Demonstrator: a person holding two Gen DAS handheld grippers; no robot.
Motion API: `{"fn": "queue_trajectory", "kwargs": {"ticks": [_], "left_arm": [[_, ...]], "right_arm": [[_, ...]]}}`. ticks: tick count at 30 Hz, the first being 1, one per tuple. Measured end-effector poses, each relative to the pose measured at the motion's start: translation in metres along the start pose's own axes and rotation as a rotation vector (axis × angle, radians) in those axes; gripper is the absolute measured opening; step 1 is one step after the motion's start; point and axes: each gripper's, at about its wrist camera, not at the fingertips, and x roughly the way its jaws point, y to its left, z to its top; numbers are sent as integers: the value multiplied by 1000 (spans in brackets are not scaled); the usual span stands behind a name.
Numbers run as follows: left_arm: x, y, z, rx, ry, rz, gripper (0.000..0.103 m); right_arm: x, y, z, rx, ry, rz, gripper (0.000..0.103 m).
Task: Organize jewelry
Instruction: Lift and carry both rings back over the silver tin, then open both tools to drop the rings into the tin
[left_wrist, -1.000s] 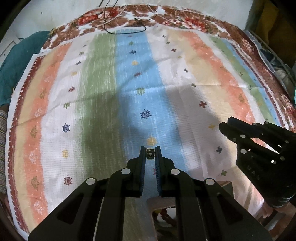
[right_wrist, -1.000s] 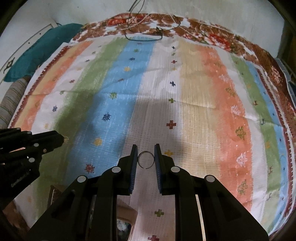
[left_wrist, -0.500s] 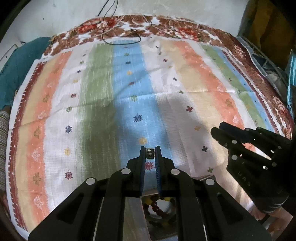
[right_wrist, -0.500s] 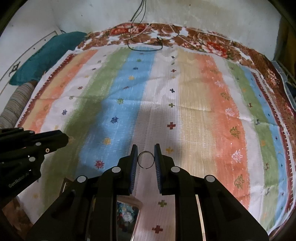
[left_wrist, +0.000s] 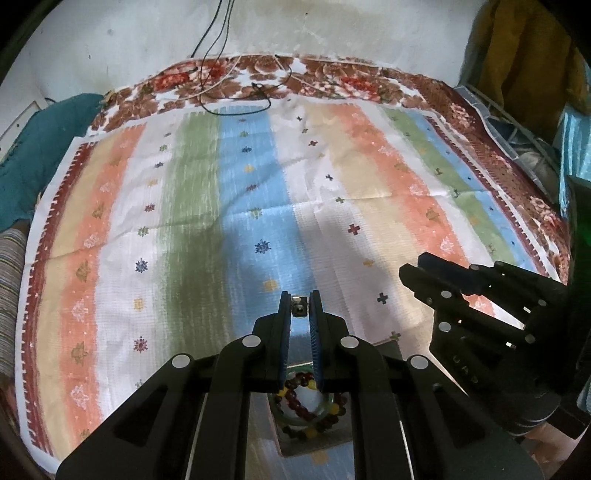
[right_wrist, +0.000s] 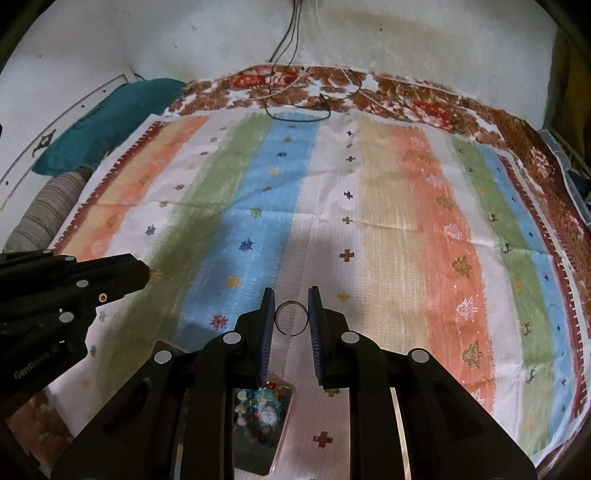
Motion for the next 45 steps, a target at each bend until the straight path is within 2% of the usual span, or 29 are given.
{"fn": "queue_trajectory", "kwargs": {"ticks": [10,23,37,39,40,41,45], "left_arm": [[-23,-5,-13,-15,-37,-52,10],[-42,-13,-34,11,-62,-51,10],[-52,-10,-51,-21,-81,-23,10],[-51,-8,-51,-29,-78,-18,16],[-51,-7,-50,-32,-80,-15,16],[-52,-6,-50,-35,-82,-9,17],[-53,-3,-51,-42,-82,-5,22]], "right_arm": [[-22,3,-9,10,-41,20,19],[-43,12,-30,-15,-57,58,19],[-49,26,-47,-37,-40,118,19],[-47,23,-47,-21,-23,135,22],[-46,22,-47,-14,-20,137,32],[-47,20,-48,-9,-20,137,37],[-52,16,-52,-5,-25,130,40]]}}
